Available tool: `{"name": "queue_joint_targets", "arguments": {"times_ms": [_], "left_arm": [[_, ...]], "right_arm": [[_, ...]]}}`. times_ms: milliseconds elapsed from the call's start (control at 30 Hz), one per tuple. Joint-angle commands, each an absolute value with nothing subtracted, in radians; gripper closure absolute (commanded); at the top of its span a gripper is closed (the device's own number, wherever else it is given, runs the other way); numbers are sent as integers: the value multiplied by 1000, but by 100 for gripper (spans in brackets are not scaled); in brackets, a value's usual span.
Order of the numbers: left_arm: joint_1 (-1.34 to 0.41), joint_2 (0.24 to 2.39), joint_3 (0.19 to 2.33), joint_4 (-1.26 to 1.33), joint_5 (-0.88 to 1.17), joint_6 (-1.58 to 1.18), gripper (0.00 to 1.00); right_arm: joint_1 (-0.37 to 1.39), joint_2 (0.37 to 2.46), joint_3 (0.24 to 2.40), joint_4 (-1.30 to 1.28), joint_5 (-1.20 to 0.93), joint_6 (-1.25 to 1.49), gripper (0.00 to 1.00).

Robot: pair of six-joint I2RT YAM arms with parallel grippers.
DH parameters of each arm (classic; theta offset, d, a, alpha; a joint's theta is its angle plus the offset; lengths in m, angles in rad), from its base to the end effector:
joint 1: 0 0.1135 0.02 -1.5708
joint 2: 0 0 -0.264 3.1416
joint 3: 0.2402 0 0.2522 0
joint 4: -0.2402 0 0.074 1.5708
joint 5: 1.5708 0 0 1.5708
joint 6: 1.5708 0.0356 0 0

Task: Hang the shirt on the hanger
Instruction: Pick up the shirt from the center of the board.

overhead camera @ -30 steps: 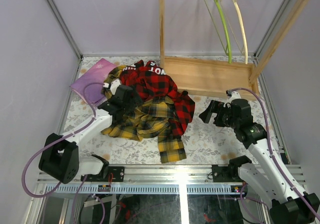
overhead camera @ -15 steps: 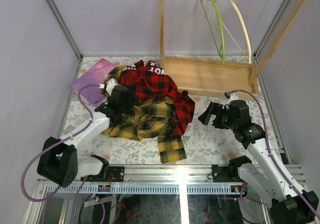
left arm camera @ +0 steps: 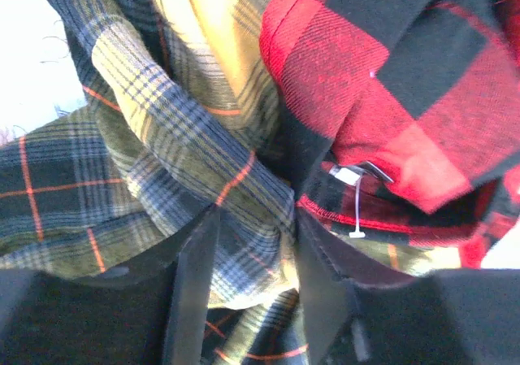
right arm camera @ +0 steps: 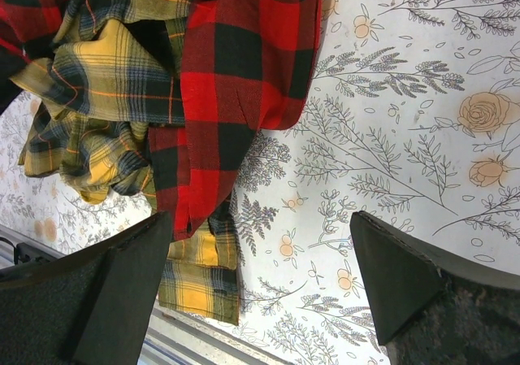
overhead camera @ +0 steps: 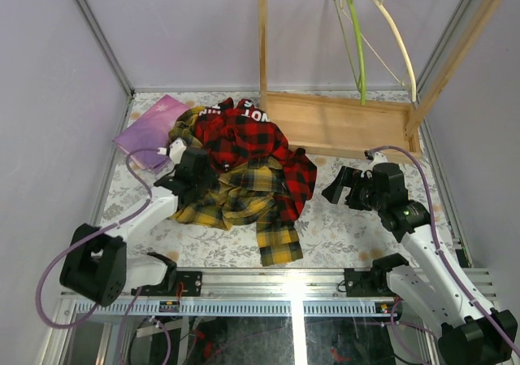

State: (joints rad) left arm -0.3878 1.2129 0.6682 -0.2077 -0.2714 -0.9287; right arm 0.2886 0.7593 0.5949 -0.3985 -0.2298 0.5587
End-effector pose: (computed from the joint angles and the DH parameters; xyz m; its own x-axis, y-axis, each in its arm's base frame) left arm 0.2324 -0.0846 0.2111 -0.5255 -0.6187 -0.5839 -0.3970 0.7854 -0.4749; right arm 0.1625 0.0567 0.2564 -0.6786 0.3370 -0.6527 -0.1204 0.8255 0.5514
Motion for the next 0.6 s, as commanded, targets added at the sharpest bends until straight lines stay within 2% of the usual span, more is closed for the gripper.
{"name": "queue_joint_targets", "arguments": {"times_ms": [0,67,200,467,567], "left_arm": [[-374,1299,707,-252,-280,-931,72],[-370,1303,736,-280,-290,-915,87],[-366,1235,841,-359,-350,-856,100],[-325,1033,1011,-537,-420,-690,100],[-273,1003,1030,-618,-416,-639,100]], "right_arm": [[285,754,616,-387,-251,564,2],[285,747,620,-395,-245,557,2],[285,730,621,-401,-236,544,2],[307,794,689,-401,-255,485,1],[426,862,740,-398,-147,478,1]]}}
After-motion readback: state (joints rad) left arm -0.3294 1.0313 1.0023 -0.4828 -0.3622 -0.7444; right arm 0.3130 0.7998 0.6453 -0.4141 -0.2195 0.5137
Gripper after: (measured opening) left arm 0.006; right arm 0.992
